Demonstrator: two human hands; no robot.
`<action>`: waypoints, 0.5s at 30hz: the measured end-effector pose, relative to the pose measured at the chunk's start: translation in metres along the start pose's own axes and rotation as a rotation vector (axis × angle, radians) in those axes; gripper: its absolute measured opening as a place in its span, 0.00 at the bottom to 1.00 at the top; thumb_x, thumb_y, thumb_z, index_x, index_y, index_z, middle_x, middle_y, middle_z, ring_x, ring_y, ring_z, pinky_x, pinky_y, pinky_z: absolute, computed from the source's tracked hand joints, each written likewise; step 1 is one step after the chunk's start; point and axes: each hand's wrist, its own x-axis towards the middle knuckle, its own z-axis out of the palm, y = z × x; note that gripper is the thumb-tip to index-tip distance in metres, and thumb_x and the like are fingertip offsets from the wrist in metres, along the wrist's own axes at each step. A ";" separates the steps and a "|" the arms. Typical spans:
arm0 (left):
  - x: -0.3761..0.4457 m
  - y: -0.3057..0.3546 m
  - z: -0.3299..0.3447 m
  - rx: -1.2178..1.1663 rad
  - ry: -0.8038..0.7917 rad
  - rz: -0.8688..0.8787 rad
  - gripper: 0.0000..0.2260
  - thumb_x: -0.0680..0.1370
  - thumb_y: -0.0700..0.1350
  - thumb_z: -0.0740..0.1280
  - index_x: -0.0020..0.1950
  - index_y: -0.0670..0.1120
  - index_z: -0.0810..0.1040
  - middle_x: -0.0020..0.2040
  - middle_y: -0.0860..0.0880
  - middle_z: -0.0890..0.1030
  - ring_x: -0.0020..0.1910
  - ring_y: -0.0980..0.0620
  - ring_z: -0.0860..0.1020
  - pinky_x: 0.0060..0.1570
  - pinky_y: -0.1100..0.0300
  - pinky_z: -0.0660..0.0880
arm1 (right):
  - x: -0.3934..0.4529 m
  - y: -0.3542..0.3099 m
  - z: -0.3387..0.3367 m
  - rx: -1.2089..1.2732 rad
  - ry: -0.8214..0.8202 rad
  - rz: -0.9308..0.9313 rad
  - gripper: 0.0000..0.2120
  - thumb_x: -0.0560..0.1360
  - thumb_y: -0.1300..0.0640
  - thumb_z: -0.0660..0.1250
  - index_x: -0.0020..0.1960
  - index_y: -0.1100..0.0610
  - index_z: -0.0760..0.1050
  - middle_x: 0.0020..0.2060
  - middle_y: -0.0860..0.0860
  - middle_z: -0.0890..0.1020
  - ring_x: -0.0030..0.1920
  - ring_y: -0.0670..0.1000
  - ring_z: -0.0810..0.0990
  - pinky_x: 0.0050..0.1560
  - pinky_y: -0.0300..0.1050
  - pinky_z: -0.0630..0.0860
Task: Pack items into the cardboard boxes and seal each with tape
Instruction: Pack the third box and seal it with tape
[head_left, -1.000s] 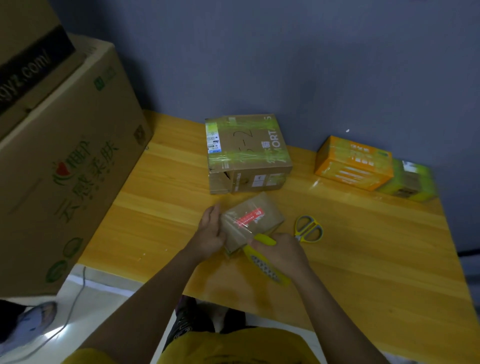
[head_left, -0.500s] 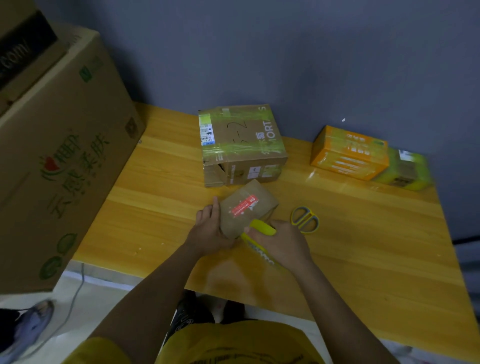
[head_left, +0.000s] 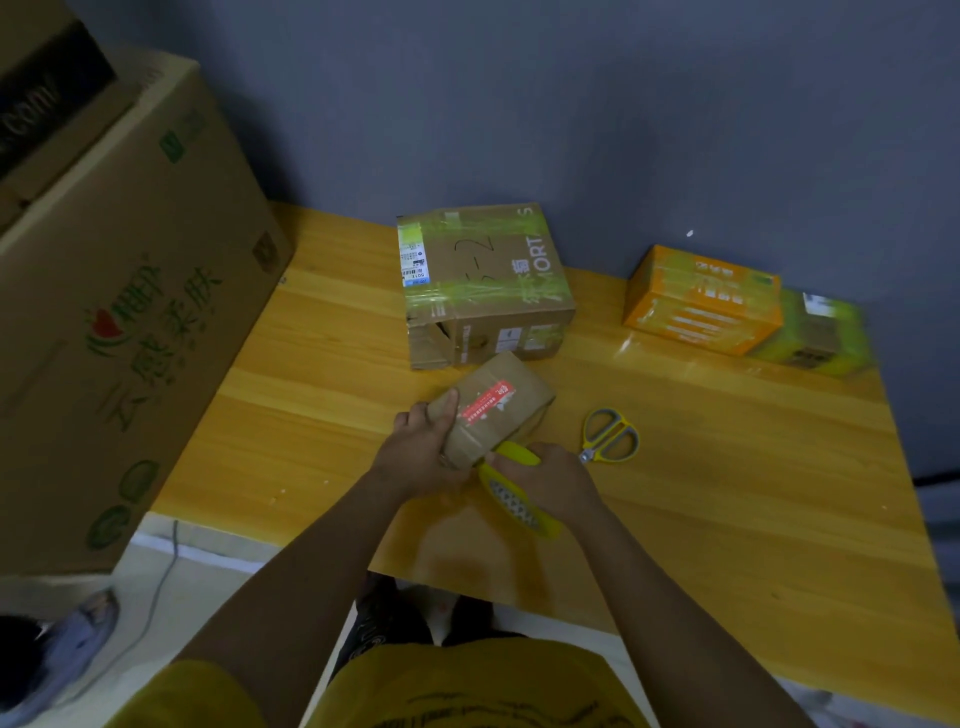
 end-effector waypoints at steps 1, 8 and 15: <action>-0.001 0.000 0.000 -0.026 -0.001 -0.018 0.49 0.71 0.62 0.70 0.79 0.54 0.39 0.72 0.42 0.58 0.68 0.40 0.59 0.64 0.49 0.67 | -0.002 0.002 -0.002 0.026 -0.006 -0.019 0.29 0.65 0.28 0.68 0.51 0.51 0.80 0.44 0.46 0.81 0.48 0.49 0.80 0.44 0.44 0.74; 0.005 -0.025 -0.018 -0.540 -0.105 -0.072 0.49 0.68 0.70 0.68 0.79 0.55 0.47 0.76 0.48 0.57 0.71 0.49 0.64 0.66 0.57 0.68 | -0.013 -0.014 -0.039 0.232 -0.185 -0.253 0.03 0.74 0.56 0.72 0.47 0.50 0.80 0.37 0.42 0.82 0.40 0.44 0.80 0.40 0.38 0.74; -0.009 -0.019 -0.022 -0.480 0.151 0.159 0.30 0.81 0.47 0.63 0.77 0.56 0.50 0.75 0.60 0.53 0.74 0.62 0.52 0.68 0.62 0.60 | 0.010 -0.076 -0.039 0.133 -0.191 -0.331 0.16 0.72 0.47 0.73 0.44 0.62 0.80 0.38 0.56 0.80 0.38 0.52 0.80 0.41 0.50 0.74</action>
